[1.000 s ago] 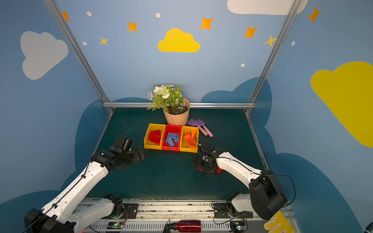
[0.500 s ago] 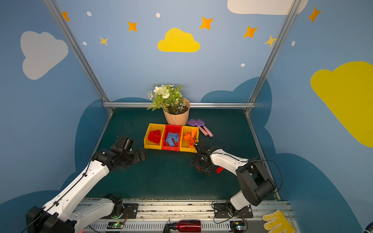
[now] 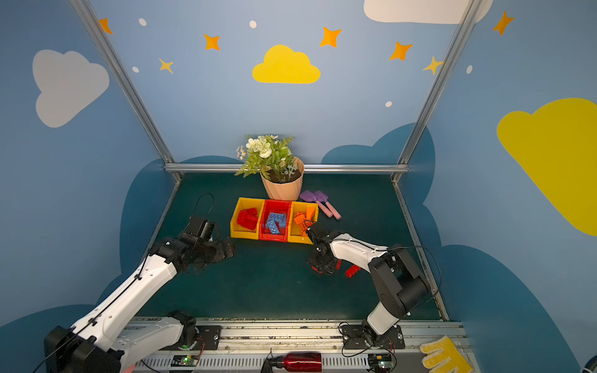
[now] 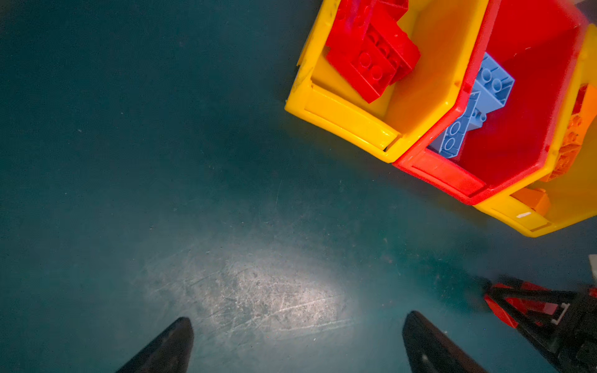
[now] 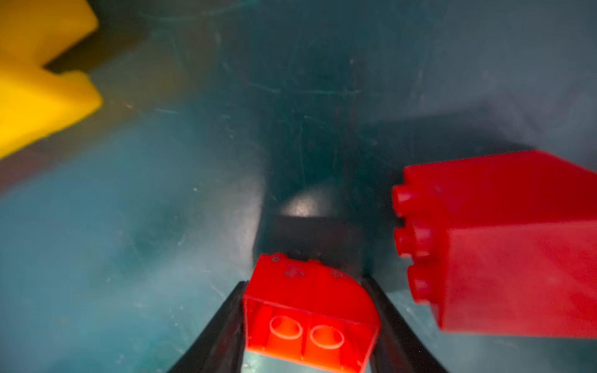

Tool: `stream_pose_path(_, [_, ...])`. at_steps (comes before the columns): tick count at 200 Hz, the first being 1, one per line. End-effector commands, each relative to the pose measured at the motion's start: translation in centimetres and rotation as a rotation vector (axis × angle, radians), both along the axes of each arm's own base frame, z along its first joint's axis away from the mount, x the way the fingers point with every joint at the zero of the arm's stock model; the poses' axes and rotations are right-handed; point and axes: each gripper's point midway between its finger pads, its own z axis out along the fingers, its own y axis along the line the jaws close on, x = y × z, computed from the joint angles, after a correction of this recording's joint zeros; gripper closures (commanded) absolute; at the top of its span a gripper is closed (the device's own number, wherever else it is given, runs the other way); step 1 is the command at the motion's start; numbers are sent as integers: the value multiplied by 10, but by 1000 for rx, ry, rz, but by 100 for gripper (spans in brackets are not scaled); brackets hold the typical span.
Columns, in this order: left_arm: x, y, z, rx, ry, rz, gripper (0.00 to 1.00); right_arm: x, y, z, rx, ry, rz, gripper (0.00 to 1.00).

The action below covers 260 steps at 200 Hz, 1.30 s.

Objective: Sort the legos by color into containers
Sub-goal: 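Carry the red sloped brick with the right gripper into the yellow bin and open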

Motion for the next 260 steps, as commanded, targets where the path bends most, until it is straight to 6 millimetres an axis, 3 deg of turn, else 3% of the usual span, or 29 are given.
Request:
stream_pose_path(1, [4, 1, 4, 10, -29, -11, 0, -4, -5, -2, -52, 28, 28, 50])
stream_pose_path(40, [2, 4, 4, 16, -31, -3, 0, -1, 0, 8, -66, 14, 88, 53])
stream_pose_path(70, [-6, 8, 2, 6, -33, 27, 0, 7, 18, 24, -20, -7, 163, 56])
stream_pose_path(109, [-18, 15, 1, -4, -40, 66, 0, 22, 72, 54, 177, -53, 278, 56])
stream_pose_path(166, [-26, 26, 8, 8, -74, 104, 0, 62, 165, 99, 467, -159, 439, 56])
stream_pose_path(260, [-22, 35, 27, 24, -110, 152, 0, 135, 265, 145, 693, -315, 606, 55])
